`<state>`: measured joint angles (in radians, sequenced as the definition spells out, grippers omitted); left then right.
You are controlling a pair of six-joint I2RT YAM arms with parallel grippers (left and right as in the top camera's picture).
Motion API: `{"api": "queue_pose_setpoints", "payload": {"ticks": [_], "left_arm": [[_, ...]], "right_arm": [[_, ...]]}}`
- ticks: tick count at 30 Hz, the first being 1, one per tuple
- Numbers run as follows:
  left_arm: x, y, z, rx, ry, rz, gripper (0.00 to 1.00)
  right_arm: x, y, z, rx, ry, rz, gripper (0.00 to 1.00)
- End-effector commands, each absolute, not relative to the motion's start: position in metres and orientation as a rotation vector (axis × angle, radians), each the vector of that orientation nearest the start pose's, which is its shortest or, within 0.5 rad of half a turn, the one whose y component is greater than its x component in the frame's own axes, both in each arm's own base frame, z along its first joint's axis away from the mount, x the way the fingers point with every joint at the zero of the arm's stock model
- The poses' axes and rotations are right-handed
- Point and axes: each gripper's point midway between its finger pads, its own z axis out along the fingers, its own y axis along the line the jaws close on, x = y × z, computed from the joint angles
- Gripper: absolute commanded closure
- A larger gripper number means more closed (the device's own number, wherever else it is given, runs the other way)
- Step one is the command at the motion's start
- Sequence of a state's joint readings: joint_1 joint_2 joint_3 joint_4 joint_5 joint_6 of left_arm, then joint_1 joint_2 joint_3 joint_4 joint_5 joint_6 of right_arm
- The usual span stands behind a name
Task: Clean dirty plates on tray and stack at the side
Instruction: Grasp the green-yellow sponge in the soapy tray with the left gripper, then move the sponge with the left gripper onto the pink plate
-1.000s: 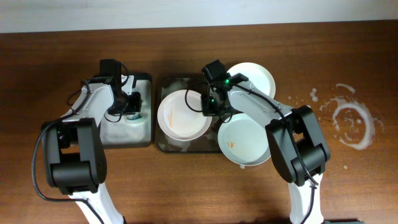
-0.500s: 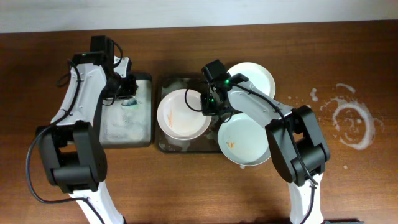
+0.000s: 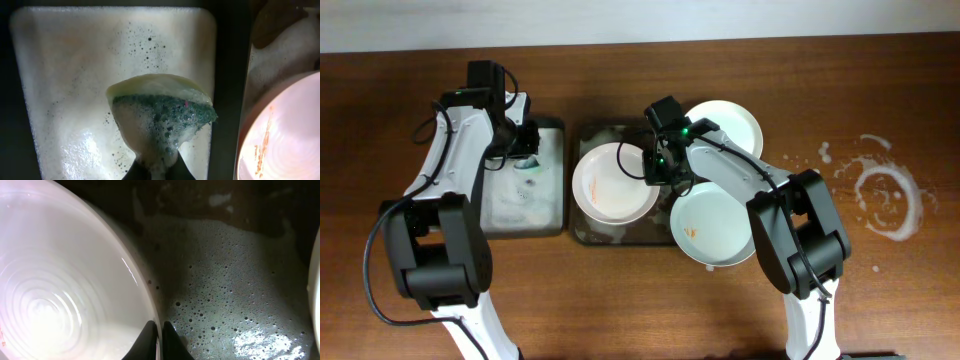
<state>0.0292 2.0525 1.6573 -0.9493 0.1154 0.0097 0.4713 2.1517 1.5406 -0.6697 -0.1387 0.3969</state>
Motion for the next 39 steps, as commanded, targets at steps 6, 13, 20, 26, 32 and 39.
{"api": "queue_pose_setpoints", "payload": {"ticks": [6,13,20,26,32,39], "left_arm": [[0.447,-0.022,0.067,0.011,2.910,-0.174,0.99],[0.428,-0.106,0.076,0.182,2.917,-0.569,0.99],[0.387,-0.153,0.027,0.272,3.008,-0.587,0.99],[0.401,-0.131,-0.004,0.224,2.947,-0.337,0.99],[0.449,-0.100,-0.001,0.170,2.752,-0.027,0.99],[0.411,-0.149,-0.008,0.441,2.825,-0.396,0.99]], "right_arm": [[0.403,0.232,-0.002,-0.135,2.933,0.324,0.94],[0.403,0.232,-0.002,-0.135,2.933,0.324,0.94],[0.403,0.233,-0.002,-0.136,2.931,0.331,0.94],[0.404,0.233,-0.002,-0.136,2.928,0.333,0.94],[0.404,0.233,-0.002,-0.136,2.928,0.333,0.93],[0.404,0.233,-0.002,-0.136,2.927,0.334,0.94]]}}
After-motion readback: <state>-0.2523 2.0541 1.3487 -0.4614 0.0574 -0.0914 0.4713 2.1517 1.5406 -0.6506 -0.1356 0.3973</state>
